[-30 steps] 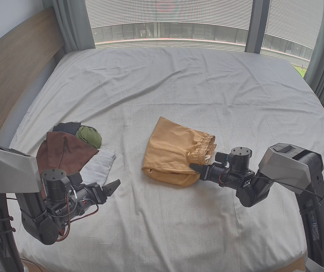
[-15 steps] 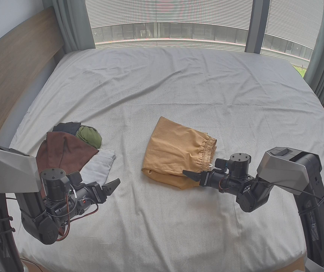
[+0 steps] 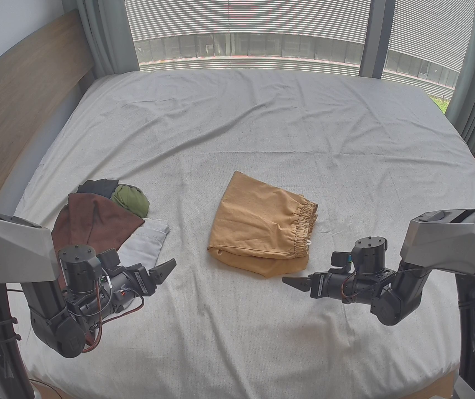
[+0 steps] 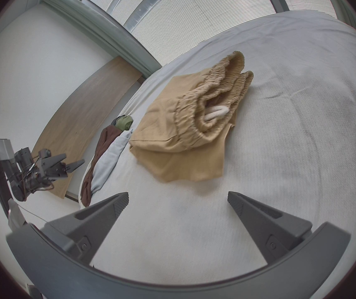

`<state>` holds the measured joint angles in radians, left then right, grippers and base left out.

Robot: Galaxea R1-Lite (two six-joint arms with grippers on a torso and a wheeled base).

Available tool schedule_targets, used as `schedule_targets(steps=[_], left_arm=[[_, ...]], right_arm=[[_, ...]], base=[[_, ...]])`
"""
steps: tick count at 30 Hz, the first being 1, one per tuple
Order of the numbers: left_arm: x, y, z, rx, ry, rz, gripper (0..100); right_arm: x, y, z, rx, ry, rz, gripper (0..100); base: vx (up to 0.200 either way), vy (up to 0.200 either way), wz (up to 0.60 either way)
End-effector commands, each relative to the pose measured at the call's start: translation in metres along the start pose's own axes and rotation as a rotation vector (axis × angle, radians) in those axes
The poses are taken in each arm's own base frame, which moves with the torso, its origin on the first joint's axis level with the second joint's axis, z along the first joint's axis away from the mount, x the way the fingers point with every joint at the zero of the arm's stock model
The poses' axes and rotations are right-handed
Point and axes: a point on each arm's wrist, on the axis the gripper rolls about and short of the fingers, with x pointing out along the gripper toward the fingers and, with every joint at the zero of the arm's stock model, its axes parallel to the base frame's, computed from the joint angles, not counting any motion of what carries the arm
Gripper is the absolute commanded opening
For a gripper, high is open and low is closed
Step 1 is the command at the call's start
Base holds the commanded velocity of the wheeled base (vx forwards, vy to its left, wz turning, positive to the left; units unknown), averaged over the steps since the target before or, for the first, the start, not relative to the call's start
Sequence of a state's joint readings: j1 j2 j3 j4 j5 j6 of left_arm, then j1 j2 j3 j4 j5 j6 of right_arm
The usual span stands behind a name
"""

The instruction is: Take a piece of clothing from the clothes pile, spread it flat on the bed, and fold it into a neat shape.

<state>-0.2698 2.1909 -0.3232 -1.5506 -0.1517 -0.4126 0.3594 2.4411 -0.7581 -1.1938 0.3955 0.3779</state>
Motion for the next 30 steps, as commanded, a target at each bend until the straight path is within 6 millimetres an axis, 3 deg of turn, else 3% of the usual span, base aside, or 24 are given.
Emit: schedule_targets(steps=[1,8,13,14,21,25,30], left_arm=[[-0.001,-0.002,0.004,0.002,-0.015,-0.005,100],[-0.001,-0.002,0.005,0.002,-0.018,-0.01,100],[-0.001,-0.002,0.005,0.002,-0.018,-0.01,100],[-0.001,-0.002,0.005,0.002,-0.019,-0.009,100],[-0.001,-0.002,0.005,0.001,-0.02,-0.009,100],[-0.001,-0.002,0.005,0.001,-0.02,-0.009,100],[-0.001,-0.002,0.005,0.001,-0.019,-0.009,100]], right_arm=[[-0.023,0.024,0.012,-0.039,-0.029,0.033,100],[-0.053,0.055,0.066,-0.068,-0.172,0.094,100],[-0.045,0.061,0.086,-0.071,-0.199,0.125,100],[-0.035,0.06,0.092,-0.072,-0.202,0.124,100],[0.008,0.044,0.094,-0.047,-0.165,0.111,100],[0.038,0.023,0.076,-0.016,-0.098,0.074,100],[0.05,0.012,0.058,-0.001,-0.056,0.054,100]], base=[[0.0,0.0,0.0],[0.0,0.0,0.0],[0.0,0.0,0.0],[0.0,0.0,0.0],[0.0,0.0,0.0],[0.0,0.0,0.0],[0.0,0.0,0.0]])
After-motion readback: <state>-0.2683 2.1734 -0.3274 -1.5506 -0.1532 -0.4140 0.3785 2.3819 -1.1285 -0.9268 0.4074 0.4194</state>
